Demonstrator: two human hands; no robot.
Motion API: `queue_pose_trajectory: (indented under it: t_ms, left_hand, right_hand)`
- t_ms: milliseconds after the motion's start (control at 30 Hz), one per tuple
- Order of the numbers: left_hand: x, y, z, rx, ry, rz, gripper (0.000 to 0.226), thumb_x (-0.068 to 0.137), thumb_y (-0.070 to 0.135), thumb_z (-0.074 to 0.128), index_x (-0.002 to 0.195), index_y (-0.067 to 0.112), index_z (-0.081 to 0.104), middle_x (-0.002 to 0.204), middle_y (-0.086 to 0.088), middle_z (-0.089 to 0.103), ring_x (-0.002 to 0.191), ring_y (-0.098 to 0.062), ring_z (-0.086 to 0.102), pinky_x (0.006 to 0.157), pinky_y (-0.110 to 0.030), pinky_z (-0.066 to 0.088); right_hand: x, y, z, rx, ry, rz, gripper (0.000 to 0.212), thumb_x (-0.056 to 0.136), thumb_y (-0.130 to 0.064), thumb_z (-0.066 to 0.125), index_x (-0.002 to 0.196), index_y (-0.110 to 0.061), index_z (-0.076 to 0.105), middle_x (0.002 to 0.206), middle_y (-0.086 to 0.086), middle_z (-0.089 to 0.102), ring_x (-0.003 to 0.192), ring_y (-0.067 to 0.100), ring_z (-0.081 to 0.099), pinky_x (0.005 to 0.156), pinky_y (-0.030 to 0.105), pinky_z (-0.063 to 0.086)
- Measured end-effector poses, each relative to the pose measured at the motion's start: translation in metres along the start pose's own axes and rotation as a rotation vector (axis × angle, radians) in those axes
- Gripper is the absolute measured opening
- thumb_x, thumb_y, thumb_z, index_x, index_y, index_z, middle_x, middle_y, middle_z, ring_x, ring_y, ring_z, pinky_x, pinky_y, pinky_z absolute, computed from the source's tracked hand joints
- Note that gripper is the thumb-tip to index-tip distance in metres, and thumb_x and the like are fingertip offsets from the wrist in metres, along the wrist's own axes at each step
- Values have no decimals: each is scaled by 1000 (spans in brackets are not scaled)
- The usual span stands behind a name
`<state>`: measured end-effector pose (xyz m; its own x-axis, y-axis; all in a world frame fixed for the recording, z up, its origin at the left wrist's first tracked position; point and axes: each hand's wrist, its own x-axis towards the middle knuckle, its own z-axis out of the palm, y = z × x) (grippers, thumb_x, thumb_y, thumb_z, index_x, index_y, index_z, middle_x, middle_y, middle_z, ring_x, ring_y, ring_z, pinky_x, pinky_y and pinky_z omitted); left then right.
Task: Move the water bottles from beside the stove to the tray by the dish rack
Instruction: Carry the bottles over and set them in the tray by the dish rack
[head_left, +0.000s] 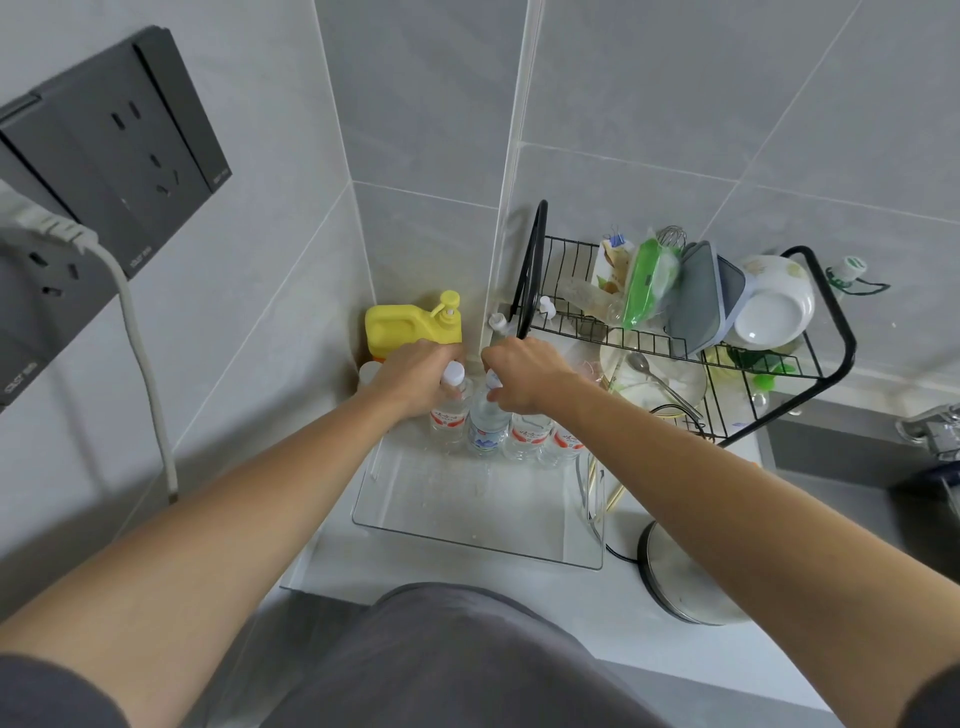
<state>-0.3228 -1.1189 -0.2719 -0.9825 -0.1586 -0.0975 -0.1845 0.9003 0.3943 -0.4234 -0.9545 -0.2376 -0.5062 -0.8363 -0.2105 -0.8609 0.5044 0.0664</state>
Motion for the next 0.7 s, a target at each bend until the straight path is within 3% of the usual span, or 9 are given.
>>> queue_pose_trajectory:
  t_ms: [333,500,700]
  left_hand:
    - [-2,5,2,37,10,-18,23,90,27,69,108,16,62,96,-9,70,88,-36,65,61,-37,41]
    - [-12,5,5,24,24,-26,37,93,35,69,126,22,60,110,-8,72,102,-36,67,75,-46,55]
    - [-27,13,3,40,24,-95,55,89,39,75,137,25,50,119,-10,64,107,-40,66,80,-49,57]
  right_hand:
    - [-9,1,5,57,30,-5,41,95,-43,71,126,-18,61,123,6,65,108,32,66,83,43,54]
    - [-14,-3,7,62,30,-4,41,97,-44,69,129,-18,62,124,6,65,110,31,66,86,43,55]
    - [-23,-5,8,94,38,11,42,96,-44,70,129,-20,59,121,6,66,111,32,66,84,42,53]
